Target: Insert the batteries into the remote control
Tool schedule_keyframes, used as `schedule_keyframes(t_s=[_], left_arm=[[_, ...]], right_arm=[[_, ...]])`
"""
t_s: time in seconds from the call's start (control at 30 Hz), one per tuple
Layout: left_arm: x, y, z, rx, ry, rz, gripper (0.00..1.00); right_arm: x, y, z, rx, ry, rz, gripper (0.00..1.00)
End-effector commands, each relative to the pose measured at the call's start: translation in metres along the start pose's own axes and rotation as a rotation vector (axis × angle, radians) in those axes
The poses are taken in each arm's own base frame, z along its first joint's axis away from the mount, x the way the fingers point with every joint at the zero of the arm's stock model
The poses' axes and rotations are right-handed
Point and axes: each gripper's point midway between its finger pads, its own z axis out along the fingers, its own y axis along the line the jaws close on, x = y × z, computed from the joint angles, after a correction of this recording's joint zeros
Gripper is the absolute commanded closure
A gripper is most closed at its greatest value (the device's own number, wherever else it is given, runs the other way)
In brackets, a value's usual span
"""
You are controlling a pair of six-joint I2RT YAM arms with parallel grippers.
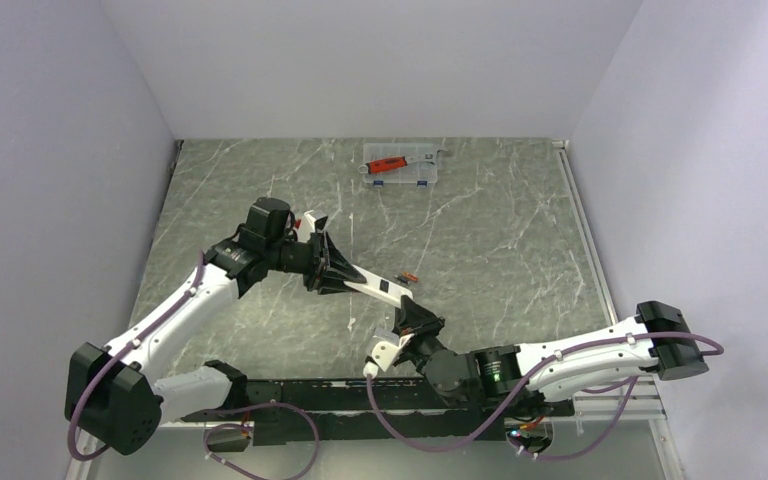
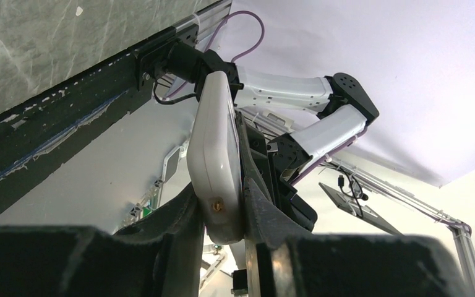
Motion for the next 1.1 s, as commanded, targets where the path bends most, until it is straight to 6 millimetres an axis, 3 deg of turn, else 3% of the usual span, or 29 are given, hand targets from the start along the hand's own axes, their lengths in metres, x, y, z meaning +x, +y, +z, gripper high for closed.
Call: schedule_keyframes(t_s=[0.0, 0.2, 0.33, 0.7, 1.07], left_arm=[[0.001, -0.012, -0.005, 0.058, -0.021, 0.105, 1.0], [0.002, -0.012, -0.007, 0.067, -0.041, 0.13, 1.0], [0.001, -0.012, -0.008, 0.078, -0.059, 0.153, 1.0], [-0.004, -0.01, -0.009, 0.093, -0.12, 0.222, 1.0], [-0.01, -0.014, -0.015, 0.095, -0.202, 0.319, 1.0]], right_arm=[[-0.018, -0.015, -0.004, 0.023, -0.045, 0.131, 1.0], [-0.018, -0.021, -0.01, 0.006, -0.071, 0.2, 0.76], [-0.018, -0.022, -0.013, -0.011, -0.073, 0.227, 0.65], [-0.03, -0.013, -0.023, -0.146, -0.136, 0.337, 0.5], [-0.028, -0.041, -0.04, -0.126, -0.159, 0.591, 0.33]])
